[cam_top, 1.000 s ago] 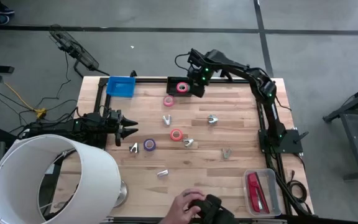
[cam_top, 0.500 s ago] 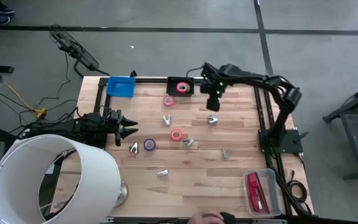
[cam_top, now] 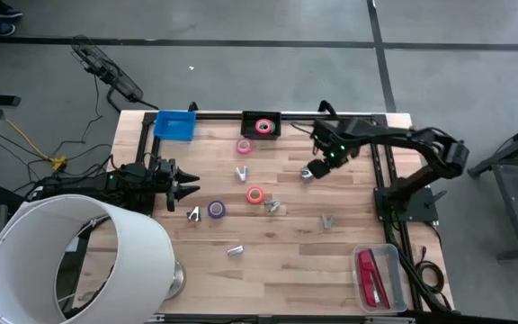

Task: Pick and place Stapler, Stapler remover, tape
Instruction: Put the right gray staple remover into the blue bin

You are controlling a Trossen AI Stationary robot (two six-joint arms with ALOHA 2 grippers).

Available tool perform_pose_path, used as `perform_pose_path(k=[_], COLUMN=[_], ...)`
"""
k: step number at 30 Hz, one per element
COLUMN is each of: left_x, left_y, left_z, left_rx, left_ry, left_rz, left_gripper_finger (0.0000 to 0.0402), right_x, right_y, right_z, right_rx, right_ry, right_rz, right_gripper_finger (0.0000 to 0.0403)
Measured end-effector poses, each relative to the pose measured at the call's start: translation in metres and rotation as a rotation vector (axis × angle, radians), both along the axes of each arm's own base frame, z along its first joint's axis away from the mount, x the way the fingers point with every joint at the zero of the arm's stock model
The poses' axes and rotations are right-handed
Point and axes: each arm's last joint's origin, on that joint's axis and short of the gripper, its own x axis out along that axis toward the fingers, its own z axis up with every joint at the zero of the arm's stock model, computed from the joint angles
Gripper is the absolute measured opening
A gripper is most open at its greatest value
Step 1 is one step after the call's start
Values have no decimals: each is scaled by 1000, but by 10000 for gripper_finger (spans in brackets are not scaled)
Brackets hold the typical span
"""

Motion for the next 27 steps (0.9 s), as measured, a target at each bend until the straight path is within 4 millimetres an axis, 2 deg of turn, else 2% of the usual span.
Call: perform_pose_path(k=[8,14,19,27], left_x=[0,0,0,0], left_y=[0,0,0,0], left_z=[0,0,0,0], left_rx=[0,0,0,0], left_ry=[0,0,0,0], left_rz=[0,0,0,0], left_gripper_finger=[177,177,177,177], right_x=[-21,-18,-12,-13], right_y=[57,96,127,166], right_z=[-11,-16,-15,-23], right_rx=[46,1,-30,-47], right_ry=[31,58,9,19], right_rz=[-142,-292,-386,-509], right_gripper_finger=[212,212,214,252])
